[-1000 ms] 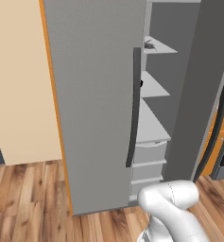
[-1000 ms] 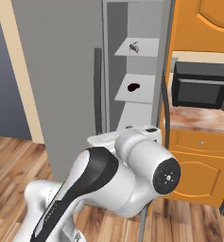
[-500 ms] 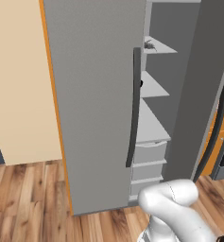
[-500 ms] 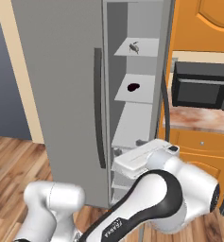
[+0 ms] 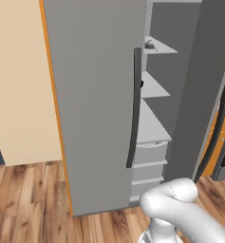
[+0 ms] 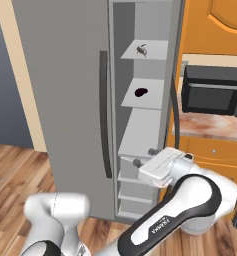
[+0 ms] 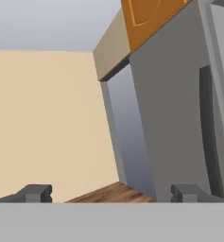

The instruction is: There's a fish in the fridge that needs to be moved to the freezer for freezing. Pick up the fish from the fridge, place it on any shelf in the freezer, and close the fridge and freezer doors when done.

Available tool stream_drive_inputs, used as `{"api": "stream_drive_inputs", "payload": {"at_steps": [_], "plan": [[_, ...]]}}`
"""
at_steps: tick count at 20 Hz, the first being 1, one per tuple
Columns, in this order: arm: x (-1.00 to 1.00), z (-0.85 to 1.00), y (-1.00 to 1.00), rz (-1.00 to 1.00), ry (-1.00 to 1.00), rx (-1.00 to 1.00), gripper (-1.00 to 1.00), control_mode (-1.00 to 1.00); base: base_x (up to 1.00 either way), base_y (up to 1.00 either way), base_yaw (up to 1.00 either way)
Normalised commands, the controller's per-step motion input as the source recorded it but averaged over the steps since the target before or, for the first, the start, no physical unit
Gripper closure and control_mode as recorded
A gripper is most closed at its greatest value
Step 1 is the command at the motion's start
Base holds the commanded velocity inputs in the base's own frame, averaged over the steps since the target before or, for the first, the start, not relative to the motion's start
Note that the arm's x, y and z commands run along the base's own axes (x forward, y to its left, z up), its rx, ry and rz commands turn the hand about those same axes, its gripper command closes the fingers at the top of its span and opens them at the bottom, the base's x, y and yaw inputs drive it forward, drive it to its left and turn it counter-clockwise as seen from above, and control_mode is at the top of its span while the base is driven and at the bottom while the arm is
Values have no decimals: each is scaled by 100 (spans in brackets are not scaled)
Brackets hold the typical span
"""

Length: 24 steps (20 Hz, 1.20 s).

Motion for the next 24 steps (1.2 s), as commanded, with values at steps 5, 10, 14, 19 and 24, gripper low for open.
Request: {"api": "stream_drive_inputs", "payload": {"at_steps": [5, 10, 14, 19, 24], "plan": [[31, -20, -30, 8, -2, 1, -100, -100, 0, 0, 0], [10, -13, -39, 2, -4, 1, -100, -100, 0, 0, 0], [21, -36, -26, 0, -1, 0, -100, -100, 0, 0, 0], [29, -49, -22, 0, 0, 0, -100, -100, 0, 0, 0], [23, -33, -21, 0, 0, 0, -100, -100, 0, 0, 0]]}}
